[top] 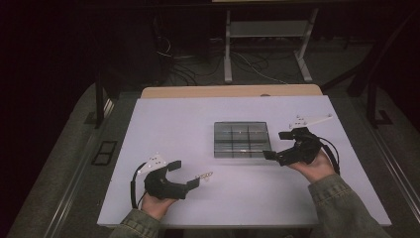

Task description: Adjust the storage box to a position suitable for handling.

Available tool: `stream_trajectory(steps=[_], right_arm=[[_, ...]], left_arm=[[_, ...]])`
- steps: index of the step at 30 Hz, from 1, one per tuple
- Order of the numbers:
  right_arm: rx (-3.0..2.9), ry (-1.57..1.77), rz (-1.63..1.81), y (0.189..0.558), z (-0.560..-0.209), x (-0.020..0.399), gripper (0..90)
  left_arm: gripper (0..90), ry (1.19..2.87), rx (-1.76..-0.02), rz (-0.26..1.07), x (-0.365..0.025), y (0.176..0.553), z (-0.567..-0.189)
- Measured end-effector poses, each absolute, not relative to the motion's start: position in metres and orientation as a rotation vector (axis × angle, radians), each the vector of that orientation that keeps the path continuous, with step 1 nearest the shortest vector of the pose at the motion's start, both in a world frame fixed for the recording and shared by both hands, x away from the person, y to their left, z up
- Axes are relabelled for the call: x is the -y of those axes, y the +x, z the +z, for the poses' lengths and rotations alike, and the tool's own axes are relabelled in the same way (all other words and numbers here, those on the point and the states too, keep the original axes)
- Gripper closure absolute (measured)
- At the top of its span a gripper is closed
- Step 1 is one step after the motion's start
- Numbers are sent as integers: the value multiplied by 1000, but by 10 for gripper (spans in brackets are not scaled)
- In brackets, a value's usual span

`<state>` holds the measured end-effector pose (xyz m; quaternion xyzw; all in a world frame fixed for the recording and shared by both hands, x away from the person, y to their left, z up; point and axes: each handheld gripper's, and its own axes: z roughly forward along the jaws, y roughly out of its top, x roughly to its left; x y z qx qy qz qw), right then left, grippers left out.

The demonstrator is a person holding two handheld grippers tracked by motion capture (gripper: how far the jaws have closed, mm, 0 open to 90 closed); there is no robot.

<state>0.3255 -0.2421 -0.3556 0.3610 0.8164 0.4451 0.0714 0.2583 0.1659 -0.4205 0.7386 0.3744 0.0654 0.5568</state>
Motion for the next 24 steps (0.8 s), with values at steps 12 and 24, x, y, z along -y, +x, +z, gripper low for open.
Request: stream_trajectory(steps=[12, 24], right_arm=[[-2462, 1063, 1338, 343, -345, 228, 4], [-2491, 1043, 1338, 362, -341, 214, 4]], left_arm=[[0, 1743, -883, 152, -165, 258, -421], [0, 1743, -883, 147, -165, 258, -421]])
